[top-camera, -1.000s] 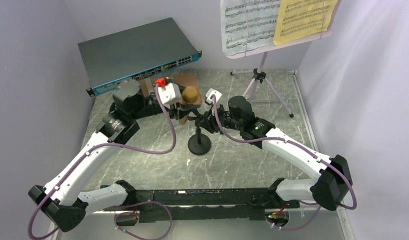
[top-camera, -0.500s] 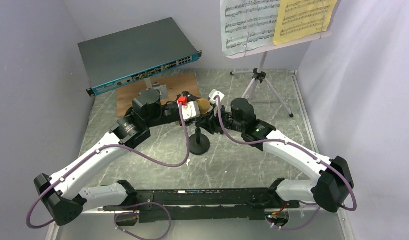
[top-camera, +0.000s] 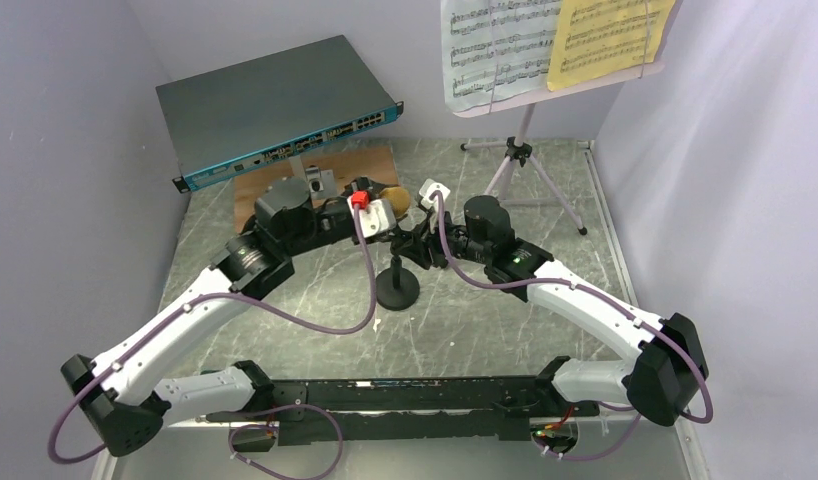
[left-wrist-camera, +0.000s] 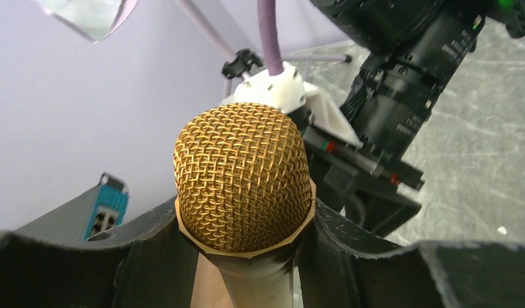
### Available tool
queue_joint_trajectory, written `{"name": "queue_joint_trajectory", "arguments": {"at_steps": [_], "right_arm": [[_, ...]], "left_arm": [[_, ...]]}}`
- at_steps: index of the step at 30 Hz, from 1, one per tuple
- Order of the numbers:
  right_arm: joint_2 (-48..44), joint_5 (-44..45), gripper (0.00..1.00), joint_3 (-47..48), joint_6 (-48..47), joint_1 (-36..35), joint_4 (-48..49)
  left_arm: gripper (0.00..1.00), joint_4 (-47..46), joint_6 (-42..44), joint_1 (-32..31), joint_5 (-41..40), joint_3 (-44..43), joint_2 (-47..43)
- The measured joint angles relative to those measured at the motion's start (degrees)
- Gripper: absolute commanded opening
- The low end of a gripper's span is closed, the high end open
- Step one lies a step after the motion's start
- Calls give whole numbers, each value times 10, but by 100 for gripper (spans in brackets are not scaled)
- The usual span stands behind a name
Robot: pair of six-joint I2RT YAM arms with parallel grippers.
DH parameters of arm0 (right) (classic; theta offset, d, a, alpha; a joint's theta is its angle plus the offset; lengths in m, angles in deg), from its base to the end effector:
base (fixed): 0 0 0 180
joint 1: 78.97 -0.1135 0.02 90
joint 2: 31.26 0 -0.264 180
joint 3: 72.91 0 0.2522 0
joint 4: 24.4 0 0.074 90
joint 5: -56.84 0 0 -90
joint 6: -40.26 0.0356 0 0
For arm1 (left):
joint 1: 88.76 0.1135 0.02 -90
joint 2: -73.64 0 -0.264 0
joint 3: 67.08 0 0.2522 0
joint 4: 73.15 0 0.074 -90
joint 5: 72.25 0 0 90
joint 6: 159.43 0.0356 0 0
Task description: Set up the instrument practice props
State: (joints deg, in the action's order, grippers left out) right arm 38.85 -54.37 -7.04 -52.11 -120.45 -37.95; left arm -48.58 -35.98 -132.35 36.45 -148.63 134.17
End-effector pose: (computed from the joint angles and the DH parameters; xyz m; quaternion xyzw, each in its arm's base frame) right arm 0.2041 0.1976 0.3104 -0.3971 0.6962 0.3340 0.4960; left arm 0.1609 -0.1690 0.4271 0.5348 0.4932 -0.1776 0.6627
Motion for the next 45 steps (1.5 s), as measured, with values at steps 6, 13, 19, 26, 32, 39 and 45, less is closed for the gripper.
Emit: {"name": "queue_joint_trajectory", "arguments": {"at_steps": [6, 13, 19, 26, 32, 39, 45], "right_arm": [[-3, -4, 0, -7, 12, 7, 7], [-26, -3, 0, -29, 28, 14, 16], [-26, -5, 0, -30, 28, 12, 18], [-28, -7, 98, -33, 40, 3, 15], [-71, -12, 100, -76, 65, 2, 23], [-75, -36, 100, -139, 79, 2, 122], [-68, -54, 97, -147, 52, 2, 184]], "left_arm": [[0, -166, -90, 3, 71, 50, 60], [0, -305, -177, 12, 139, 88, 87], [0, -327, -188, 13, 151, 99, 85], [0, -311, -198, 8, 108, 125, 48], [0, -265, -195, 5, 42, 143, -4], [0, -266, -197, 5, 39, 148, -10], [0, -267, -197, 5, 40, 148, -9]]}}
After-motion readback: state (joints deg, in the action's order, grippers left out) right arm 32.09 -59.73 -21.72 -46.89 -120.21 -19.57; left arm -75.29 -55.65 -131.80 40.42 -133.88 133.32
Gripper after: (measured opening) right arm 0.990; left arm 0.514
